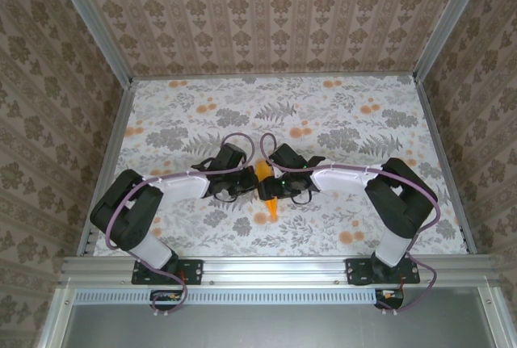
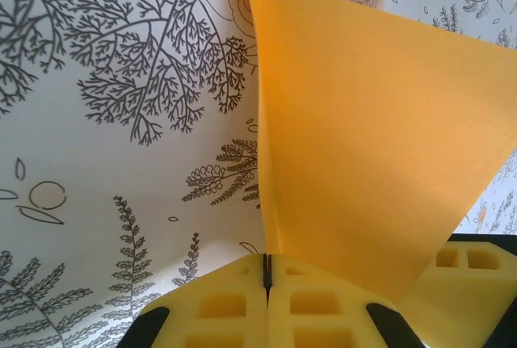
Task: Fold a paper plane with a square sheet of paper (pick it up from the middle)
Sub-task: Move the paper plane to the center of the table.
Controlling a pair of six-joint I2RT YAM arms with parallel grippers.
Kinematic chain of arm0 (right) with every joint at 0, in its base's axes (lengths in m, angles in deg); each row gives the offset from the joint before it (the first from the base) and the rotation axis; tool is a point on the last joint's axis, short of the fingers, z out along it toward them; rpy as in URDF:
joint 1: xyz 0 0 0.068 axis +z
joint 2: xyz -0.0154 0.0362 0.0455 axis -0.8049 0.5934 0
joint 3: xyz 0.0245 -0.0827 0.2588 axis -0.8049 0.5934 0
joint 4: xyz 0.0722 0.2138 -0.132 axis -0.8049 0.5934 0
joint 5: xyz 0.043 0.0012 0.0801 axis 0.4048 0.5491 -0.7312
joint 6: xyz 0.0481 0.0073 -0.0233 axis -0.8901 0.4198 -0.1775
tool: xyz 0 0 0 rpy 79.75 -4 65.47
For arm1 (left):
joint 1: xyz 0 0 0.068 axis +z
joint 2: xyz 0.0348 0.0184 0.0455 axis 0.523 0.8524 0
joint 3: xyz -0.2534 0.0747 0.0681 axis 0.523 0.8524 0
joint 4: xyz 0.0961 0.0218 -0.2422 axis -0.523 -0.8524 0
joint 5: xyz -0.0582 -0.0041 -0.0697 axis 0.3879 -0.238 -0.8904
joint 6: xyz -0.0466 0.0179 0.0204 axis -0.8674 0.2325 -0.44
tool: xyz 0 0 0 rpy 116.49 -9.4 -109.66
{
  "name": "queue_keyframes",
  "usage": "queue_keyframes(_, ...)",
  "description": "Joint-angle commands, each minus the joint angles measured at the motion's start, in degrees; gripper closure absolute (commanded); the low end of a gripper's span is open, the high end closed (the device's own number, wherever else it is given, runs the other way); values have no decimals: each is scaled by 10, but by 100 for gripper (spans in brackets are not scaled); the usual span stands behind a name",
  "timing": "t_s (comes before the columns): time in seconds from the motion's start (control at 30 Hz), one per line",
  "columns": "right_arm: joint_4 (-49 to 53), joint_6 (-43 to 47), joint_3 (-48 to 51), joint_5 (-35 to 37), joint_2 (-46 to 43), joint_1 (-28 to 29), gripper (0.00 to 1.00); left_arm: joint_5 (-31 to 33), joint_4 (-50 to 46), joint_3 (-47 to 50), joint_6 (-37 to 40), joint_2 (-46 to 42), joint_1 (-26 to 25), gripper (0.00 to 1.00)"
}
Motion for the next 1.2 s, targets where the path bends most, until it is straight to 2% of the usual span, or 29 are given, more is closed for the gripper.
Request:
queue_keyframes(0.0, -12, -12, 11, -16, -1, 4, 39, -7, 8, 9, 11, 11, 4, 96)
queue_keyframes(0.1, -13, -11, 13, -18, 1, 4, 37, -7, 9, 9, 11, 11, 5, 96)
queue_keyframes(0.2, -7, -10, 11, -13, 5, 4, 44, -7, 9, 10, 11, 11, 5, 96)
queue_keyframes(0.43, 26, -11, -5, 19, 21, 4, 76, -12, 7, 11, 12, 9, 8, 94)
queue_keyframes(0.57, 53, -6, -15, 43, 21, 4, 87, -18, -9, 3, 19, -8, 14, 86)
queue_keyframes(0.8, 120, 17, -36, 115, -9, 4, 92, 6, -83, -7, 40, -85, 45, 59)
queue_keyframes(1.07, 190, 35, -66, 191, -9, 3, 92, 68, -155, 16, 41, -144, 72, 47)
queue_keyframes(1.17, 198, 37, -75, 198, -2, 4, 92, 87, -168, 23, 37, -148, 73, 42)
